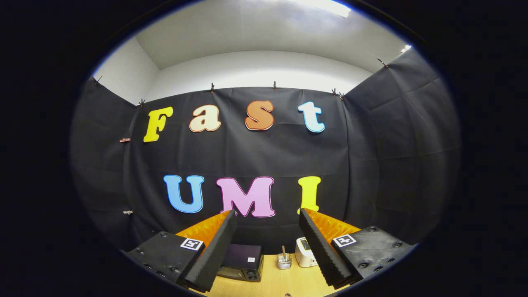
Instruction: Open the toaster oven, put the food inside, and close the toaster oven door.
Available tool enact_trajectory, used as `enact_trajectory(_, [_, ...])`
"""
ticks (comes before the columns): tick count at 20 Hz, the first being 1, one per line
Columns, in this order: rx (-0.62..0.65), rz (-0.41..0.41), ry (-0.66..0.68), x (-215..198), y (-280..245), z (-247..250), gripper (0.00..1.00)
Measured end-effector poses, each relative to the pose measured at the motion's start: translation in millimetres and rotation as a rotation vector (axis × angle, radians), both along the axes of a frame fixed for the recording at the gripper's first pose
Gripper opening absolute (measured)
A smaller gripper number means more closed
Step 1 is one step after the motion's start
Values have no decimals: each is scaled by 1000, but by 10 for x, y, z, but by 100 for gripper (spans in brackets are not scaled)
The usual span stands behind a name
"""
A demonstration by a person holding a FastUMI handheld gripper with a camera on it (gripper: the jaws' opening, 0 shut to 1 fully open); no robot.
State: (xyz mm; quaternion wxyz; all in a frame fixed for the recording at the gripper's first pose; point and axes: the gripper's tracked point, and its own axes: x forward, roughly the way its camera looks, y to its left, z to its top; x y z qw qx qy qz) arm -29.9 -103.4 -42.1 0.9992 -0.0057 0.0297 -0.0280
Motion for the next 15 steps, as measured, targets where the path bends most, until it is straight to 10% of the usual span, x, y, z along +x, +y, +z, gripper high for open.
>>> enact_trajectory(15, [2, 15, 5, -6, 43, -14, 98])
